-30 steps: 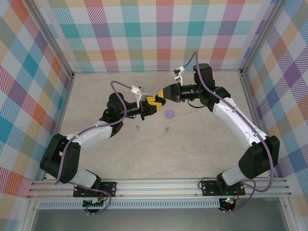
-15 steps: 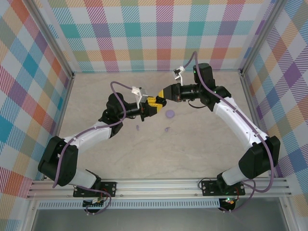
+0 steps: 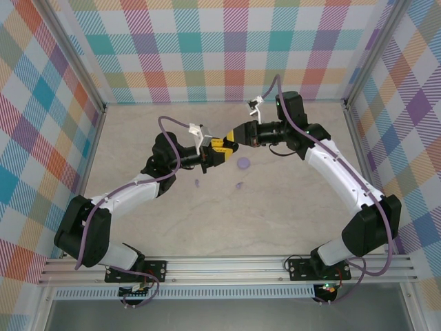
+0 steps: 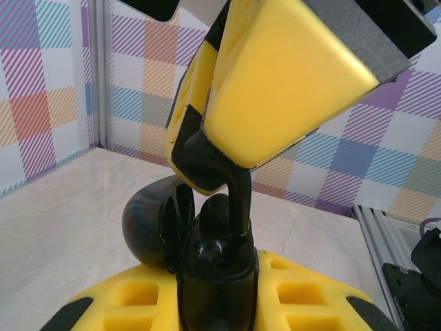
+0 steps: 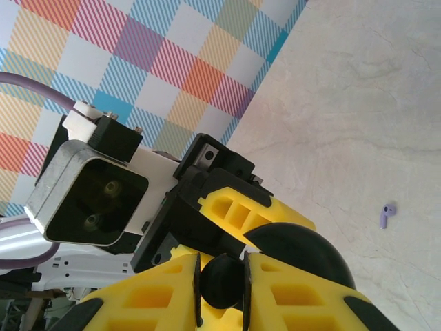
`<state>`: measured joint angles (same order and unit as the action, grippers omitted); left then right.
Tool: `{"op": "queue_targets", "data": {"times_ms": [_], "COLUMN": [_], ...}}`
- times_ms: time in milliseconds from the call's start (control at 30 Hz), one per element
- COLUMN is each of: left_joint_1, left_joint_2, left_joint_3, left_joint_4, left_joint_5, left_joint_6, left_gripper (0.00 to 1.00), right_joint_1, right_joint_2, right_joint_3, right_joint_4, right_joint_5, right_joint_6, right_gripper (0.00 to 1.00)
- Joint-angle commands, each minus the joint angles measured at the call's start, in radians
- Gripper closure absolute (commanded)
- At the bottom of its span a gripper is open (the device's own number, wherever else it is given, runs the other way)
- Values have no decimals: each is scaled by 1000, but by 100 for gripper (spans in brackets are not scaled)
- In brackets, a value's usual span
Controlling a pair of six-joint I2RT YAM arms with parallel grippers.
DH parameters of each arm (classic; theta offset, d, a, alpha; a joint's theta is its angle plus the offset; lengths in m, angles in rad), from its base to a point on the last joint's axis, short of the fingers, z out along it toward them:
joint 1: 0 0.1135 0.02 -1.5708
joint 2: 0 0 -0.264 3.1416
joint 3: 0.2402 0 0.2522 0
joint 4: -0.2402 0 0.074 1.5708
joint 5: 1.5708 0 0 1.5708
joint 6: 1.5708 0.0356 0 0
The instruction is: Insert the wireless bluetooth earbuds into the charging case
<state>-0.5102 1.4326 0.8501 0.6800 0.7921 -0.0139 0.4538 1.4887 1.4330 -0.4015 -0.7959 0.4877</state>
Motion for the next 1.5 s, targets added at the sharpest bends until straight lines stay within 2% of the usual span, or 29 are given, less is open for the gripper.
{"op": "queue_targets", "data": {"times_ms": [0, 1467], "left_joint_1": [-11, -12], "left_joint_2": [-32, -43], "left_joint_3": [38, 49], "left_joint_4": [9, -5], "left_joint_5": [4, -50], "left_joint_6": [9, -17], "left_gripper": [87, 87], "right_joint_1": [6, 80], "right_joint_2": [-36, 6], "right_joint_3": [26, 92], "right_joint_4": [-13, -163], "right_joint_5": [18, 182], "right_joint_6": [-31, -125], "right_gripper": [78, 77]}}
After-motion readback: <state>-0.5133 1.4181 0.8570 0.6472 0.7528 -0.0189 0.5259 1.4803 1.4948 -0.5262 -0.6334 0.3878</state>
